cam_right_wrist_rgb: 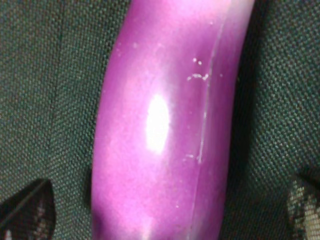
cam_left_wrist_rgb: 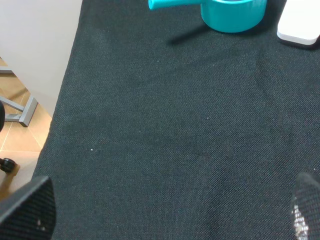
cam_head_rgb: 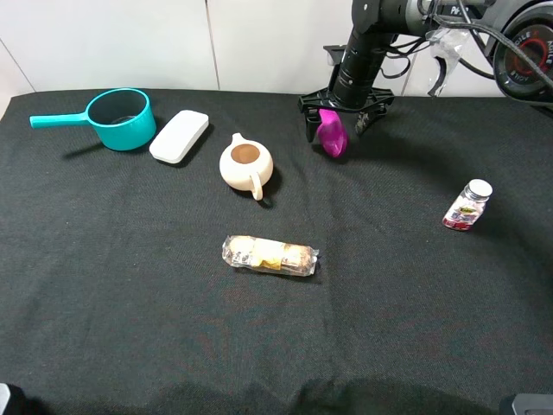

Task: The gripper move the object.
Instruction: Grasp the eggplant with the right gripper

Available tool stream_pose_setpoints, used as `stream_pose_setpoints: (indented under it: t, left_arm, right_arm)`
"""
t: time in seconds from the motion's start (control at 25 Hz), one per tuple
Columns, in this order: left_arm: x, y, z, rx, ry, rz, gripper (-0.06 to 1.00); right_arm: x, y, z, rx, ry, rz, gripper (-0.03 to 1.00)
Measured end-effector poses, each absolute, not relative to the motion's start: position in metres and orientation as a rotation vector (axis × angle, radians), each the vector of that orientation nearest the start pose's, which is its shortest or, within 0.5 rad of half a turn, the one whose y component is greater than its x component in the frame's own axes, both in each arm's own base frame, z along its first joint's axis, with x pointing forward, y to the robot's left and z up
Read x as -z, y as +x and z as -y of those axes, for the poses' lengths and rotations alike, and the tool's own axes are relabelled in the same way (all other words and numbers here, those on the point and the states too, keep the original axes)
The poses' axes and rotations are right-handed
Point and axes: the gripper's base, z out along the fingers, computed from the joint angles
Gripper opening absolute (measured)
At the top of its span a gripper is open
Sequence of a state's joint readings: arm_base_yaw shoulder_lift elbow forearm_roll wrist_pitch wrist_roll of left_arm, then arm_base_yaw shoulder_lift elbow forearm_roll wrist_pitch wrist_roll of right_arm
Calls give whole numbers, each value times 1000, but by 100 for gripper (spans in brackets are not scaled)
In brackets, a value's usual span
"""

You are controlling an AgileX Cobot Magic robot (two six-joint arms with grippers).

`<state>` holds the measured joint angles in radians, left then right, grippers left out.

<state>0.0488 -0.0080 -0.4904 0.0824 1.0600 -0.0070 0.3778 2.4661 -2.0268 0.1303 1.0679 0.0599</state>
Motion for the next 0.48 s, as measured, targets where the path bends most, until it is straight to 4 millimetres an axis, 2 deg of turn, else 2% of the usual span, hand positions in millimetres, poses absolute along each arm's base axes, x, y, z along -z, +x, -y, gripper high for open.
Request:
stream_pose_setpoints:
  t: [0.48]
  left_arm:
    - [-275, -5, -6, -125, -61, -2044, 99]
  right_arm:
    - [-113, 462, -194, -208, -403, -2988, 69]
